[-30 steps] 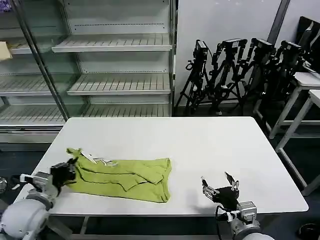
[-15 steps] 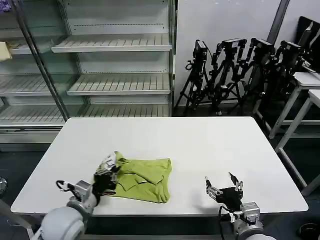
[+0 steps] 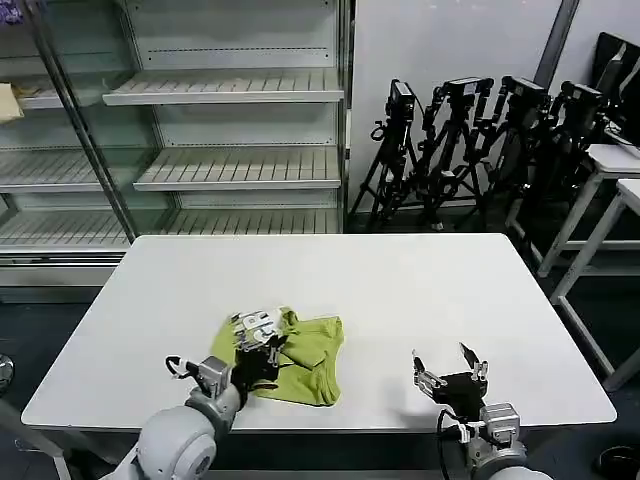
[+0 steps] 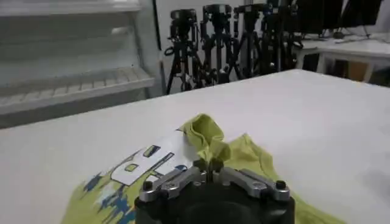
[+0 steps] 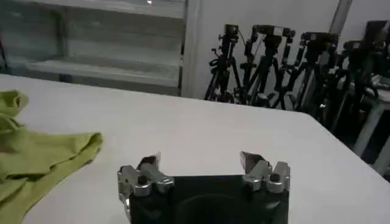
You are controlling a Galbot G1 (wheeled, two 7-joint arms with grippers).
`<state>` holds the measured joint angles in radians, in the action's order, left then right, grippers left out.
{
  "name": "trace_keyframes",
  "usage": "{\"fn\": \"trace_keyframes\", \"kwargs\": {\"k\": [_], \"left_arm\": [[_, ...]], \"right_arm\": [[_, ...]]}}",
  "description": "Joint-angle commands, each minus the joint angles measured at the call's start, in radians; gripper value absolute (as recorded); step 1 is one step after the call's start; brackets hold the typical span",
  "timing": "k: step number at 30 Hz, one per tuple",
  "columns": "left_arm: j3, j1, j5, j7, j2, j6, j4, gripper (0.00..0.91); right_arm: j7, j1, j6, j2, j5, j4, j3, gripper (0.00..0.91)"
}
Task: Fold and organize the clothes.
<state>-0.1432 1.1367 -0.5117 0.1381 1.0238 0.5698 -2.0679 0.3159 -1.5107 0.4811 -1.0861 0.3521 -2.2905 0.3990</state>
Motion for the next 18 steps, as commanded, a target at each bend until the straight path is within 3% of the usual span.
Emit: {"fn": "trace_keyframes", "kwargs": {"k": [1, 18], "left_arm": [[0.082, -0.063, -0.206, 0.12, 0.036, 0.009, -0.011, 0.01], [0.117, -0.064, -0.19, 0.133, 0.056, 0.009, 0.004, 0.01]], "right_arm": [[0.0, 0.002, 0.001, 0.002, -0.001, 0.001, 0.003, 0.907], [-0.004, -0.001, -0.001, 0.002, 0.0, 0.006, 0.013, 0.907]]}}
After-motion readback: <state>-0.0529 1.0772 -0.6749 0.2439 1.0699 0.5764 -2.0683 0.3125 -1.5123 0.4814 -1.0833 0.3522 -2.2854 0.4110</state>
